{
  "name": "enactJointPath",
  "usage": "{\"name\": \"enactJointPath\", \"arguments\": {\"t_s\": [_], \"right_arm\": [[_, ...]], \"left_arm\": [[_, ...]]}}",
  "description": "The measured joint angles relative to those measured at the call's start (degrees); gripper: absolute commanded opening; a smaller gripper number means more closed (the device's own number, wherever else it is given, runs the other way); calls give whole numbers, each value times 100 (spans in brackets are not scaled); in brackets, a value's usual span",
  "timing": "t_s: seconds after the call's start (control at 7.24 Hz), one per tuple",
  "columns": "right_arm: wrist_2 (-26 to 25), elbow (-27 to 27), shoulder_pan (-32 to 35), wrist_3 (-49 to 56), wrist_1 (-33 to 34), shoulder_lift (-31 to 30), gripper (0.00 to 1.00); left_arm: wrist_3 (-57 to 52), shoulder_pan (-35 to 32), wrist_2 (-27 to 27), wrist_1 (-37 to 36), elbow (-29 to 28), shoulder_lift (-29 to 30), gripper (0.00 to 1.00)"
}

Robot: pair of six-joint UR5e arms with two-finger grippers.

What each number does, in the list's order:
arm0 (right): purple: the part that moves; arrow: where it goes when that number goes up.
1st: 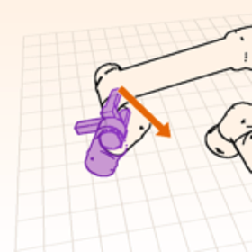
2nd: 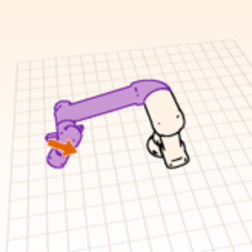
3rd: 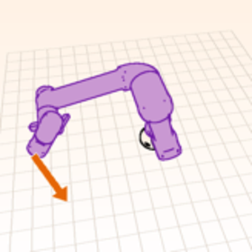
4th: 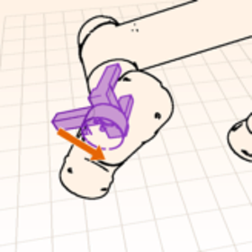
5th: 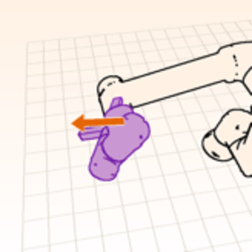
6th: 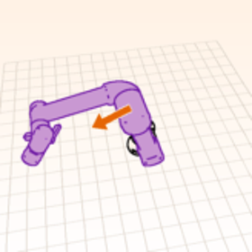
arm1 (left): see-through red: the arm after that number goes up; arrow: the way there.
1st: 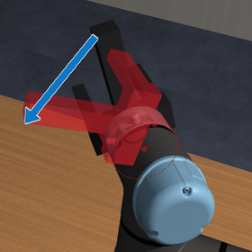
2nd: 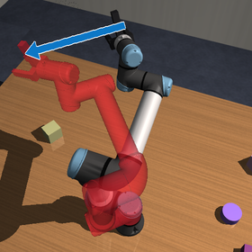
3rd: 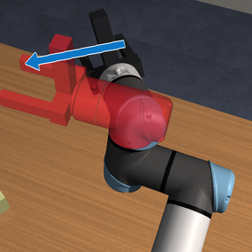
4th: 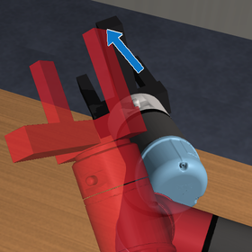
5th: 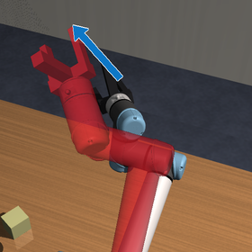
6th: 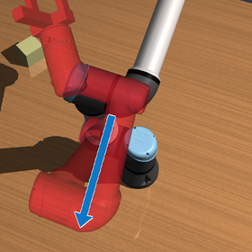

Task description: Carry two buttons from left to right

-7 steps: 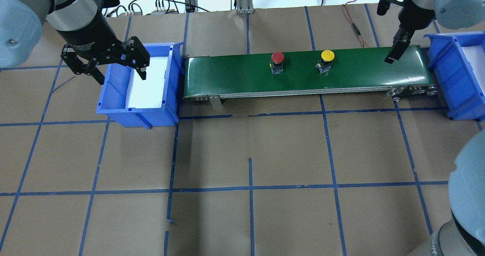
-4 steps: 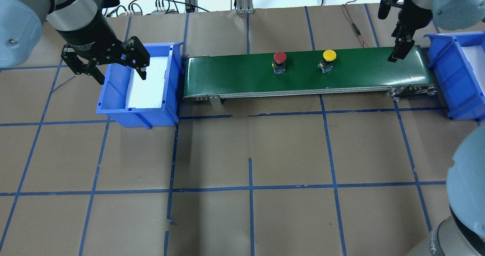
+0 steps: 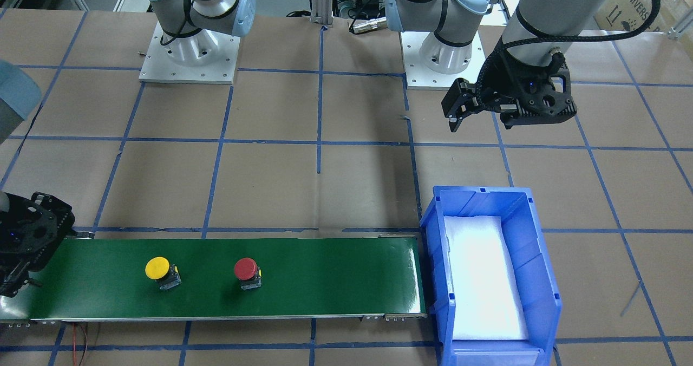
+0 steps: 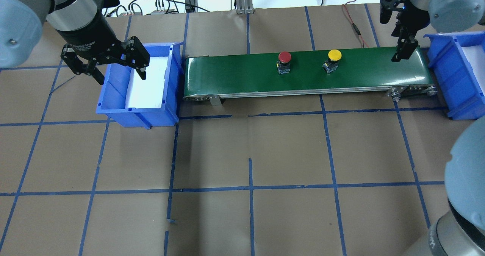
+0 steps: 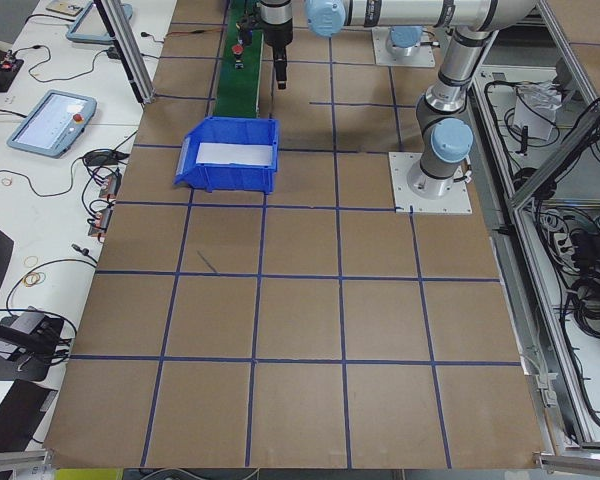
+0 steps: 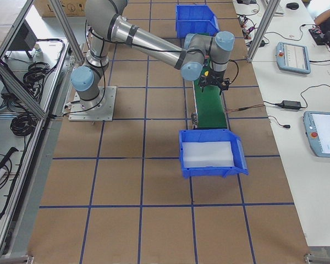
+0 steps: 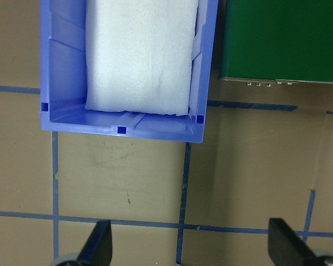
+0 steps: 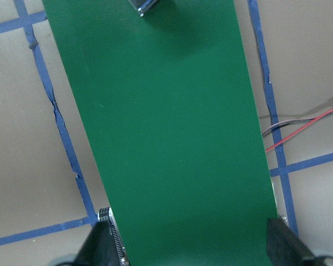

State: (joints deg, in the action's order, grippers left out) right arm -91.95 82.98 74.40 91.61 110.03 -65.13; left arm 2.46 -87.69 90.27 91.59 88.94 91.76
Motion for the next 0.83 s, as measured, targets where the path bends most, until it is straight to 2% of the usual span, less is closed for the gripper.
{"name": "enactJointPath", "arguments": {"t_s": [0.83], "right_arm": [[39, 11, -30, -12, -9, -23, 100]], "left_arm": [[8, 6, -9, -1, 0, 0, 100]]}}
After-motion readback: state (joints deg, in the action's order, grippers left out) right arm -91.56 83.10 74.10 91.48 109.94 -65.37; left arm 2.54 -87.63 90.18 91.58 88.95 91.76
